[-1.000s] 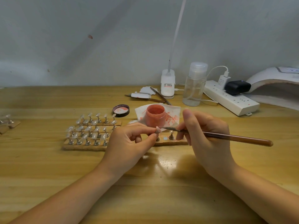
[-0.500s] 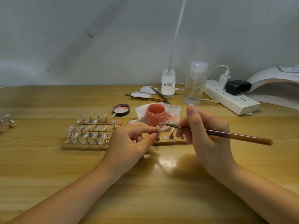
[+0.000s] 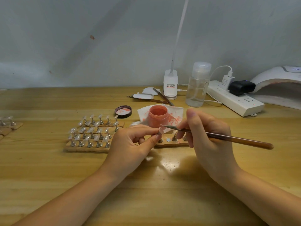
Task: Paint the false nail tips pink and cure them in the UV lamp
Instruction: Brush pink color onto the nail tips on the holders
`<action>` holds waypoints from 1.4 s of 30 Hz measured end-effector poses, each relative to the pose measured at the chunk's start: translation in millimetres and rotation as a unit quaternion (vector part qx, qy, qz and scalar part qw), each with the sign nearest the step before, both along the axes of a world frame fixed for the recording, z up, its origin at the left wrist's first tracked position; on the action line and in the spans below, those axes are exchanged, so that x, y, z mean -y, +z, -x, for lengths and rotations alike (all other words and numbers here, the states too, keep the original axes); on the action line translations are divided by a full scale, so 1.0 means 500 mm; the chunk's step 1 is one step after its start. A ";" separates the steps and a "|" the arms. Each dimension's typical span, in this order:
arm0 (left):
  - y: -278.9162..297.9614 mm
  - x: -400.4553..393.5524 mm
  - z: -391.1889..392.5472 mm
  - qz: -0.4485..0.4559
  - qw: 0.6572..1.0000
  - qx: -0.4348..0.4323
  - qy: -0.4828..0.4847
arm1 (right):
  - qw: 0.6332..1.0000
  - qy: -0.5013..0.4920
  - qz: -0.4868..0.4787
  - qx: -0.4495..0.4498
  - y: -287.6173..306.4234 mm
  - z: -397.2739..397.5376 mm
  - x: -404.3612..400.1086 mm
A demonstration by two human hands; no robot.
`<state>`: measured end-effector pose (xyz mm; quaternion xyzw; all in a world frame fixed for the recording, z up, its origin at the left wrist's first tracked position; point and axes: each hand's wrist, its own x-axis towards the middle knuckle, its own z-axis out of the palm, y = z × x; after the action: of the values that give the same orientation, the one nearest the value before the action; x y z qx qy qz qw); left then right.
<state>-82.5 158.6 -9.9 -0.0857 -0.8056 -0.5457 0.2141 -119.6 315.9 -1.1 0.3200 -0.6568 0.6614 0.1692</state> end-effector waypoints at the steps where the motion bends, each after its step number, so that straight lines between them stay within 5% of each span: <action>1: 0.000 0.000 0.000 0.002 1.000 -0.002 0.000 | 1.000 0.000 -0.003 0.006 -0.002 0.000 0.000; 10: 0.001 0.001 -0.001 0.010 1.000 -0.010 -0.010 | 0.998 0.010 0.044 0.031 0.000 -0.008 -0.007; 42: -0.004 0.003 0.000 -0.029 0.999 -0.033 -0.001 | 1.000 0.017 -0.014 -0.019 -0.014 -0.012 -0.007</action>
<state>-82.6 156.8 -12.1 -0.0986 -0.7821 -0.5656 0.2422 -113.6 319.2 -7.9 0.3459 -0.6572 0.6487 0.1660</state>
